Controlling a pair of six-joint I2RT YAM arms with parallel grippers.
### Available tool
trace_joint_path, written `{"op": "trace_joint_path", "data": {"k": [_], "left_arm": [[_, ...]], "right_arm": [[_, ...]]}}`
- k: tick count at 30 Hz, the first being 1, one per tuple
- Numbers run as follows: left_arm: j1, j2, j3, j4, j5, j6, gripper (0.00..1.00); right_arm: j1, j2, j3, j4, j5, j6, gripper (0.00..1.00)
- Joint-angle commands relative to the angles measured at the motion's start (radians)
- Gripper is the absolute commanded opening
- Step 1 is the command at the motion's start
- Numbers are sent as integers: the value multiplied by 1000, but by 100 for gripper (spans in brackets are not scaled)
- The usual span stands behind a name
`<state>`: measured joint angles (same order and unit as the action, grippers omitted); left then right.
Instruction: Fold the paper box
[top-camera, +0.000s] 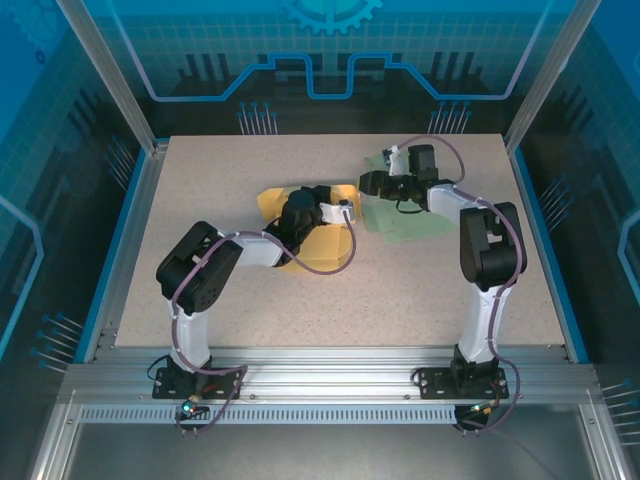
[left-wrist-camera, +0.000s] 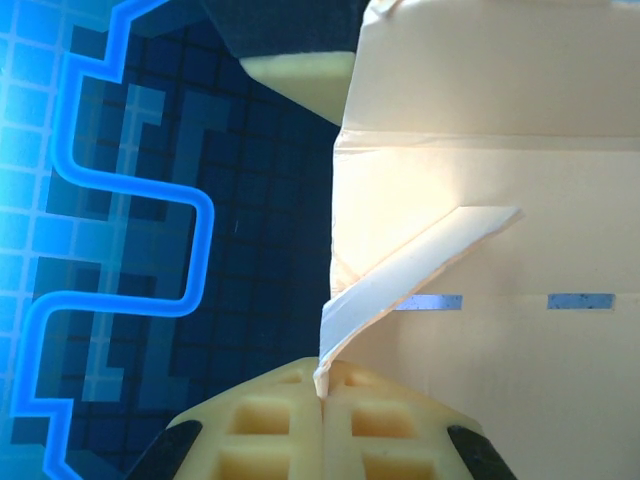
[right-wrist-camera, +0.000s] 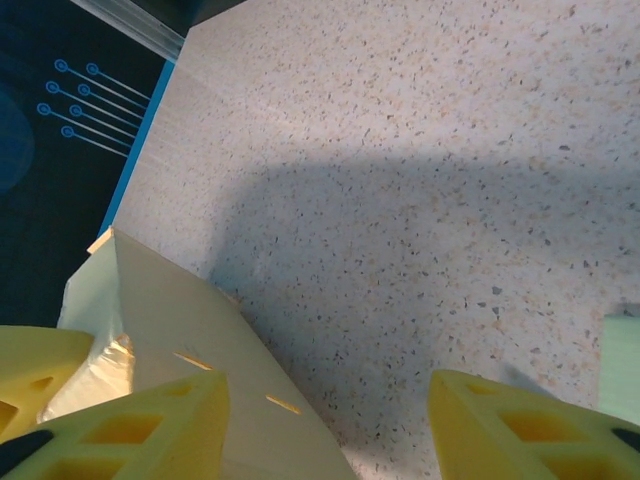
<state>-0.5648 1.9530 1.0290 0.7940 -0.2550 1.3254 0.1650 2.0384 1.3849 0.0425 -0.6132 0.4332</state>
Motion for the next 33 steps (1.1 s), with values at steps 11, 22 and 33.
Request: {"op": "trace_joint_path", "data": {"k": [11, 22, 33], "left_arm": [[22, 6, -4, -3, 57, -58, 0], [42, 30, -10, -14, 79, -77, 0], [61, 15, -4, -52, 99, -144, 0]], "right_arm": [[41, 15, -87, 54, -77, -46, 56], [72, 42, -90, 101, -119, -51, 56], [84, 24, -151, 170, -132, -26, 56]]}}
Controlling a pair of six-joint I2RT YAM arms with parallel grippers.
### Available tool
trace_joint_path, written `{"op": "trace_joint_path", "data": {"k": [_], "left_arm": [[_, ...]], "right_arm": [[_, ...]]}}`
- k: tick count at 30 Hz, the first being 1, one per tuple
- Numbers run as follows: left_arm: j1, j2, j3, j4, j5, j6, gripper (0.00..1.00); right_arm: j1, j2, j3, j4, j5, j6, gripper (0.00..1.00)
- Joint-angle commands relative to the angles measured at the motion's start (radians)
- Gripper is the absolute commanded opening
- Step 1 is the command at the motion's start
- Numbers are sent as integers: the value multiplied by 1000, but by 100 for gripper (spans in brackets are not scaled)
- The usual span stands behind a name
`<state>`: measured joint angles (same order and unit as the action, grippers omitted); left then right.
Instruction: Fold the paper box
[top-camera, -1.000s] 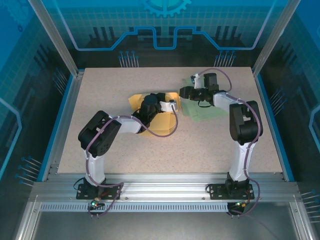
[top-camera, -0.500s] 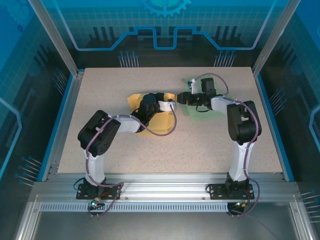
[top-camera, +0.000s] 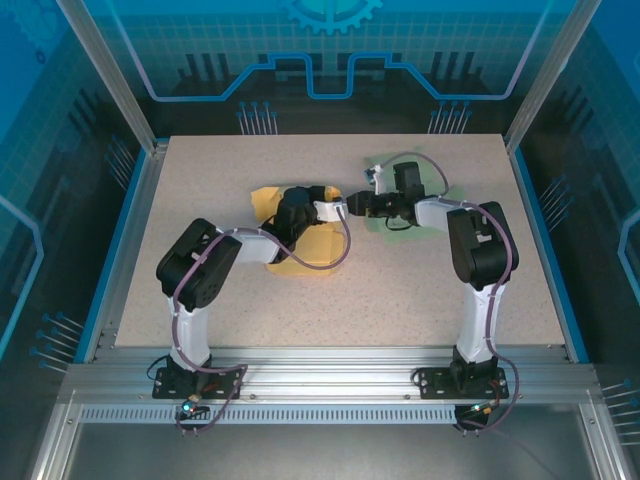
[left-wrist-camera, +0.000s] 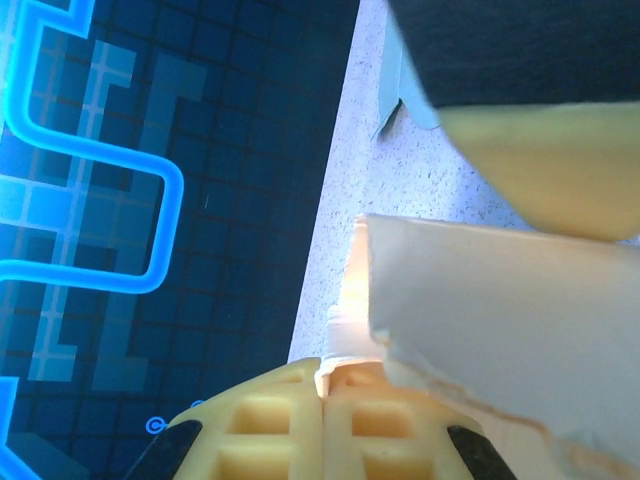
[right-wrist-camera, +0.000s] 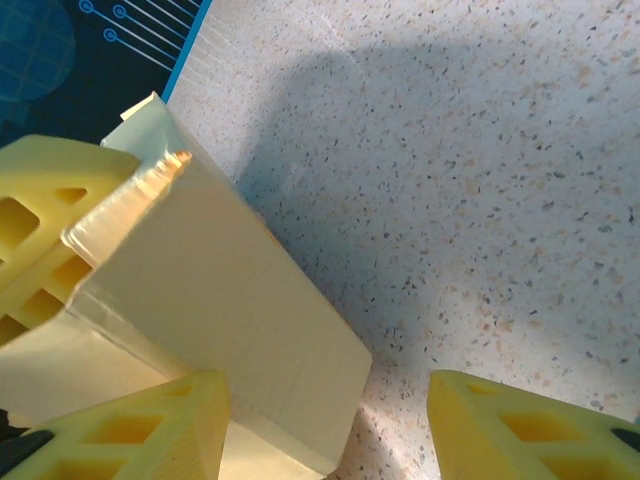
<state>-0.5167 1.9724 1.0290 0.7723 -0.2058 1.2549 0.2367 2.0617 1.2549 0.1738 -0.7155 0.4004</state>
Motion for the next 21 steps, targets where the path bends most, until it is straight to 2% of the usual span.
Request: {"op": "trace_joint_path", "data": {"k": [1, 13, 21], "left_arm": [[16, -11, -3, -43, 58, -86, 0], [31, -24, 20, -102, 83, -125, 0], [40, -45, 46, -143, 111, -187, 0]], "right_arm": [[12, 1, -25, 49, -33, 11, 56], [38, 16, -27, 147, -101, 46, 57], [59, 43, -2, 137, -92, 40, 59]]}}
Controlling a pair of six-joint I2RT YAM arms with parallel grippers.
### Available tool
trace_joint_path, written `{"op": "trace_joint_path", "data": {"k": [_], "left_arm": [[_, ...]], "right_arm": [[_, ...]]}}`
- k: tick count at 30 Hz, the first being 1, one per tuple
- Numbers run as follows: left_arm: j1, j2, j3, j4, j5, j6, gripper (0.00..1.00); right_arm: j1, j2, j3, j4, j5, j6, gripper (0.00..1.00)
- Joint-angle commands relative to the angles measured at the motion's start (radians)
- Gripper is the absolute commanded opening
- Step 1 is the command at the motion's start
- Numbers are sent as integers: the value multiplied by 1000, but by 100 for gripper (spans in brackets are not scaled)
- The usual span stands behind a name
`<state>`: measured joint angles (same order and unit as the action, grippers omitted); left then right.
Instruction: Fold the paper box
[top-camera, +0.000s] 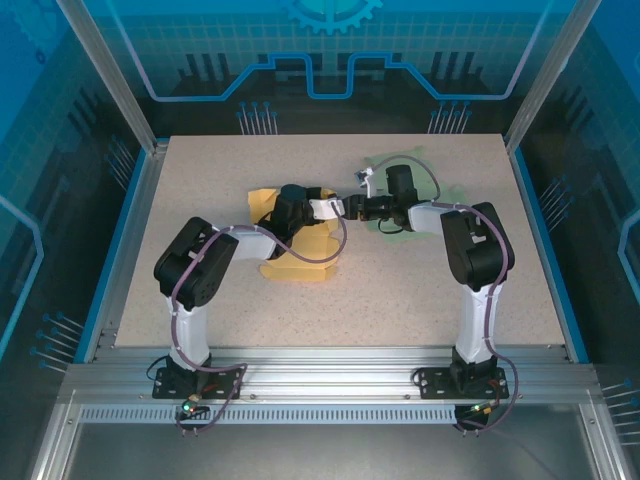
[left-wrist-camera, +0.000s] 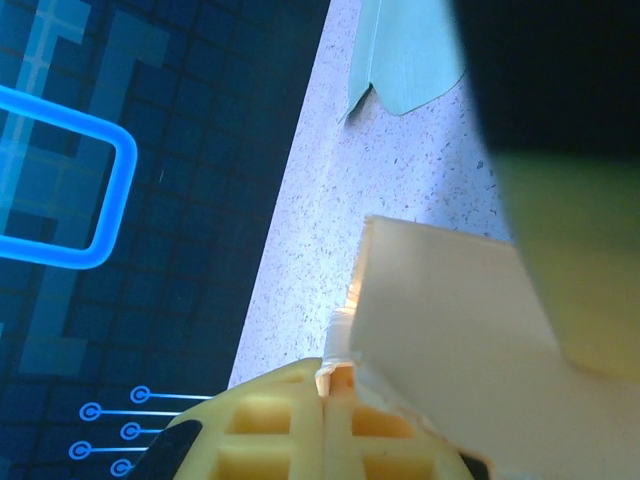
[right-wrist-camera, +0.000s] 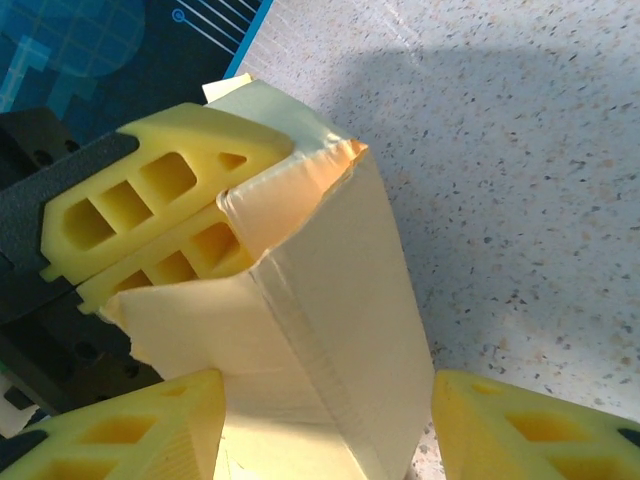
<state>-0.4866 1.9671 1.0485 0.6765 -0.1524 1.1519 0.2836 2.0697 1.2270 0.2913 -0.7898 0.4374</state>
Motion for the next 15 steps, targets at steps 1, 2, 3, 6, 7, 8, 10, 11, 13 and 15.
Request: {"op": "trace_joint_path", "data": {"k": [1, 2, 3, 6, 7, 8, 10, 11, 13, 15], "left_arm": [[11, -46, 28, -57, 65, -92, 0], [11, -49, 31, -69, 72, -98, 0], [11, -52, 31, -75, 76, -99, 0], [14, -56, 31, -87, 86, -101, 0], [16, -57, 30, -92, 93, -103, 0], [16, -60, 30, -100, 99, -104, 0], [17, -65, 30, -117, 110, -107, 0], [17, -66, 31, -124, 116, -109, 0], [20, -71, 33, -142, 126, -116, 0], [20, -73, 35, -159, 131, -118, 0]], "right_arm": [[14, 41, 28, 19, -15, 4, 60], [18, 49, 32, 21, -16, 5, 60], [21, 55, 35, 23, -15, 7, 61], [32, 68, 41, 19, 8, 6, 62], [34, 72, 43, 20, 12, 9, 61], [35, 76, 46, 24, 18, 15, 60], [39, 79, 51, 31, 29, 21, 59], [42, 79, 55, 32, 38, 20, 59], [48, 78, 63, 31, 59, 19, 59], [54, 76, 71, 29, 87, 18, 56]]}}
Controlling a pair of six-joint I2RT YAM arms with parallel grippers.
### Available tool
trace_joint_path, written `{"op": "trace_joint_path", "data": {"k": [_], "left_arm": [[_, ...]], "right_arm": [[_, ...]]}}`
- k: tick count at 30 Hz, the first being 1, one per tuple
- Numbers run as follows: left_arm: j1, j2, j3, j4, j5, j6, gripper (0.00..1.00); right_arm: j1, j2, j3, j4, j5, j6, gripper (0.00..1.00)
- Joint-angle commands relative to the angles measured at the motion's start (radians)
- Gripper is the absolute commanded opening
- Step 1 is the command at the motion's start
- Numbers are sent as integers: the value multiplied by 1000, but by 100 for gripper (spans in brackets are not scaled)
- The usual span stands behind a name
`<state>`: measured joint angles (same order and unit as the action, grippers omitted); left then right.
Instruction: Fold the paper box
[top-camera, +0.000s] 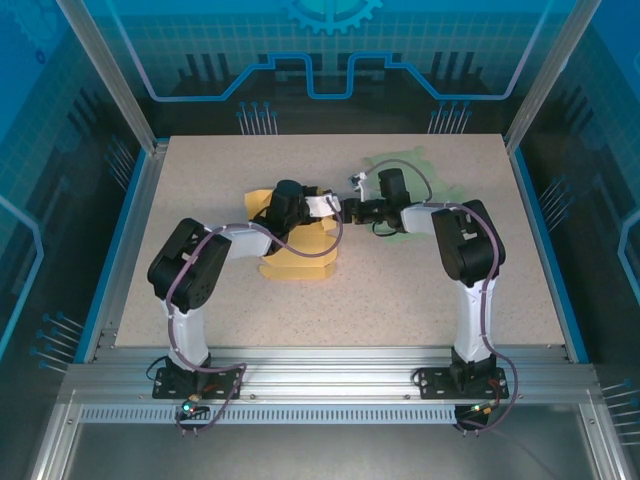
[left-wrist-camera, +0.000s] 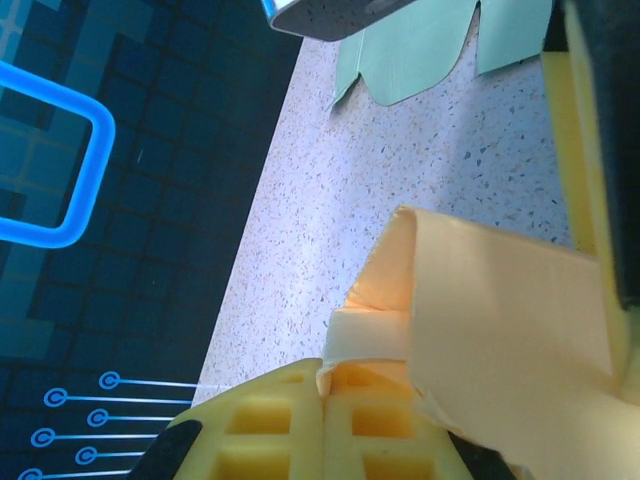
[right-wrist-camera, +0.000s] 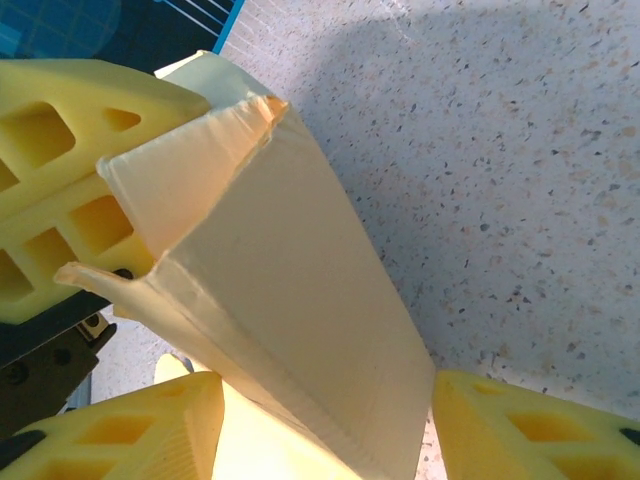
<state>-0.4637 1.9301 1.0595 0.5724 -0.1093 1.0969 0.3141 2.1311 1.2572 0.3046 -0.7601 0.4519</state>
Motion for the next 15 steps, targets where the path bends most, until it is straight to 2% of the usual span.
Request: {"op": "trace_joint_path", "data": {"k": [1, 8, 15], "left_arm": [[-4, -35, 25, -61, 90, -61, 0], [-4, -21, 23, -59, 63, -18, 0], [0, -5, 29, -52, 43, -3, 0]], "right_arm": [[27, 13, 42, 16, 71, 0, 55], [55, -11, 33, 17, 171, -29, 51], [62, -9, -3, 112, 83, -24, 60]]}}
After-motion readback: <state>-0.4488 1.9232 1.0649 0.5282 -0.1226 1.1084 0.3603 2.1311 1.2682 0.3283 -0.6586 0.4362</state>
